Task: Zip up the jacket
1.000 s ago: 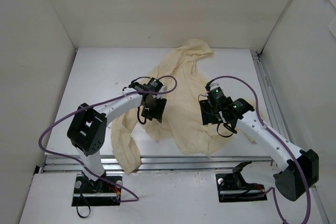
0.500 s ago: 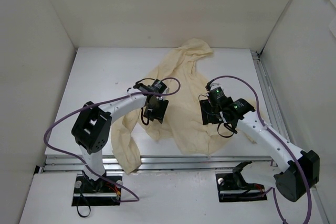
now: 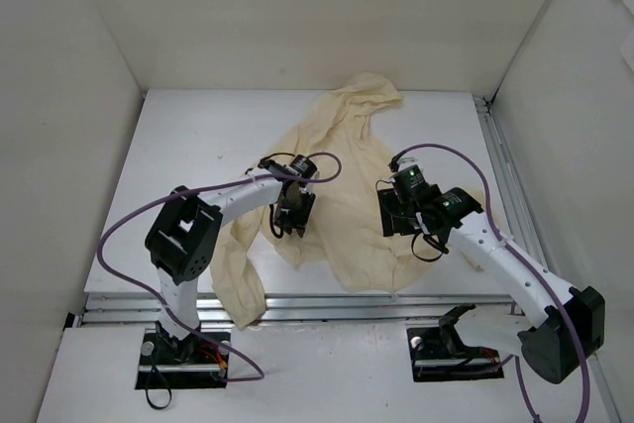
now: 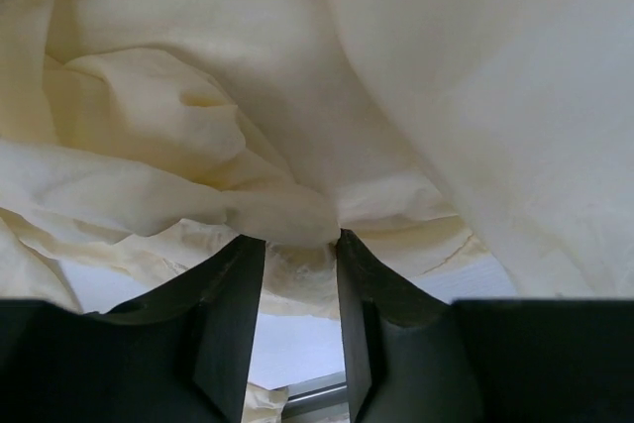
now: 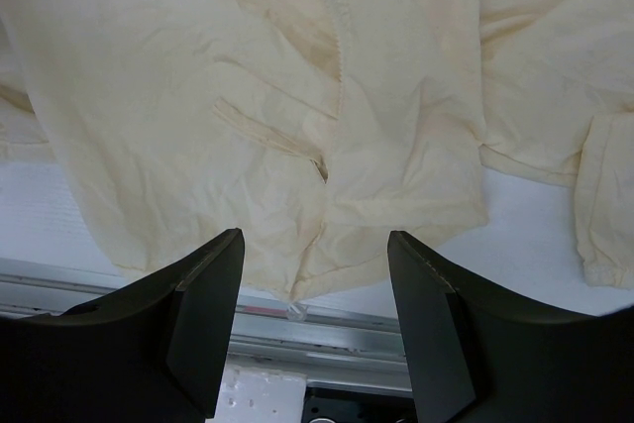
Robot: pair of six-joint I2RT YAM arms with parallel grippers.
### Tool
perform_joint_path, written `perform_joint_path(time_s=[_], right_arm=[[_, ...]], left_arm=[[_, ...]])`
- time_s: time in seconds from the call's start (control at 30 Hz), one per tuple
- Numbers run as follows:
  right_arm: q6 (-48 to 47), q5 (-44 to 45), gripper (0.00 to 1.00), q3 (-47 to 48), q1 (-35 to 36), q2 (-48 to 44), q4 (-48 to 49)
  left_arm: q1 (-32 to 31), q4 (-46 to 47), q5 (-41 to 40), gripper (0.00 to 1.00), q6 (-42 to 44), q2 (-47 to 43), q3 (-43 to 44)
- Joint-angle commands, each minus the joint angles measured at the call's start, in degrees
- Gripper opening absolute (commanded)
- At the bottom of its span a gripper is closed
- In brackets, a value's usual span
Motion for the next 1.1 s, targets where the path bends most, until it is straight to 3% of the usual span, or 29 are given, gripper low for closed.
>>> perform_joint_path(time_s=[0.0, 0.13, 0.33, 0.77, 1.07], right_arm=[[0.8, 0.3, 0.57, 0.2, 0.5, -1.2, 1.2], [0.9, 0.4, 0.57, 0.2, 0.5, -1.1, 1.1], [1.6, 0.5, 0.57, -0.3, 0.5, 0.2, 1.0], [3.2, 3.5, 0.59, -1.2, 0.0, 8.7, 1.0], [4.4, 4.1, 0.51, -2.1, -0.3, 13.9, 0.8]], left_arm=[[-0.2, 0.2, -0.2, 0.30, -0.4, -1.0, 1.4], [-0.2, 0.9, 0.3, 0.22, -0.3, -1.4, 0.7], [-0.2, 2.4, 3.4, 0.00, -0.2, -1.6, -0.4], [2.6, 3.4, 8.3, 0.00, 0.8, -14.2, -2.2], [3.1, 5.5, 11.6, 0.00, -0.3, -17.6, -4.0]])
